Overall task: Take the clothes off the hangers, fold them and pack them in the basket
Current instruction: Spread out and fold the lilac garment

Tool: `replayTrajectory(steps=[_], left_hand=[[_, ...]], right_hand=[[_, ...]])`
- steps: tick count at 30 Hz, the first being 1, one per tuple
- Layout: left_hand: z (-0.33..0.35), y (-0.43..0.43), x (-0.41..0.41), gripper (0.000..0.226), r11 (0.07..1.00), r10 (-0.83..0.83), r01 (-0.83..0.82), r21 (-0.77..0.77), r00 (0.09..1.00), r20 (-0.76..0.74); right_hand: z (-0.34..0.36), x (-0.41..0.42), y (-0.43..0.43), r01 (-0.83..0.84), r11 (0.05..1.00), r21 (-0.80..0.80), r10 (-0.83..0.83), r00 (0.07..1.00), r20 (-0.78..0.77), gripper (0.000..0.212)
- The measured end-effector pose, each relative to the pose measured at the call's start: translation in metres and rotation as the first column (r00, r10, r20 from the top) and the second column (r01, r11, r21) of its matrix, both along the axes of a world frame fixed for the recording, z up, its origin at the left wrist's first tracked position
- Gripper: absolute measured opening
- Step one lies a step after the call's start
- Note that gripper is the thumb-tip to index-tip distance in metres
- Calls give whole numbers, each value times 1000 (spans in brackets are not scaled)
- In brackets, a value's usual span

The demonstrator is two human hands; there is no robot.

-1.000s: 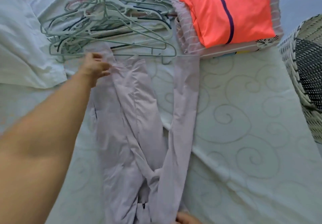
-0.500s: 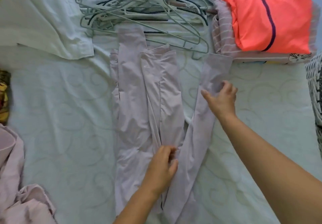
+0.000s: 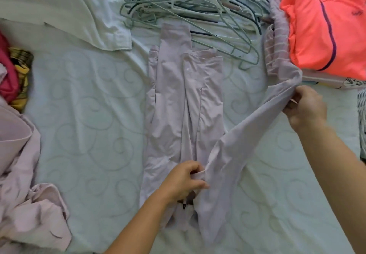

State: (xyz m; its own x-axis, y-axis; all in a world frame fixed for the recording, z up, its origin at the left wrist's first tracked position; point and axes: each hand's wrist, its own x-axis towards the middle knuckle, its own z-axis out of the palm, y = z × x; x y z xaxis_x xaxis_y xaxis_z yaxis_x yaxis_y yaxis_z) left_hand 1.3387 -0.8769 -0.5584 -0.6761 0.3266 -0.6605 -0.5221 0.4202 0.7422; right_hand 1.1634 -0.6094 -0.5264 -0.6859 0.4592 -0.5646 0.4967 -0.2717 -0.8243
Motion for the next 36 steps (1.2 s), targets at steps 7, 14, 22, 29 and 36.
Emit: replayTrajectory(steps=[7, 14, 22, 29, 36], left_hand=[[5, -49, 19, 30, 840, 367, -452, 300, 881, 300], [-11, -56, 15, 28, 772, 549, -616, 153, 769, 328], [-12, -47, 19, 5, 778, 606, -625, 64, 773, 187], [-1, -49, 17, 9, 704, 649, -699, 124, 705, 286], [5, -50, 12, 2, 749, 642, -662, 43, 740, 201]], right_hand=[[56, -29, -54, -288, 850, -441, 177, 945, -275, 34], [-9, -89, -126, -375, 912, -169, 373, 927, -44, 22], [-47, 93, -101, -618, 659, 430, 562, 784, 266, 15], [-45, 227, -84, -812, 571, 119, 643, 533, 550, 22], [-10, 253, -91, -689, 712, -137, 672, 610, 421, 18]])
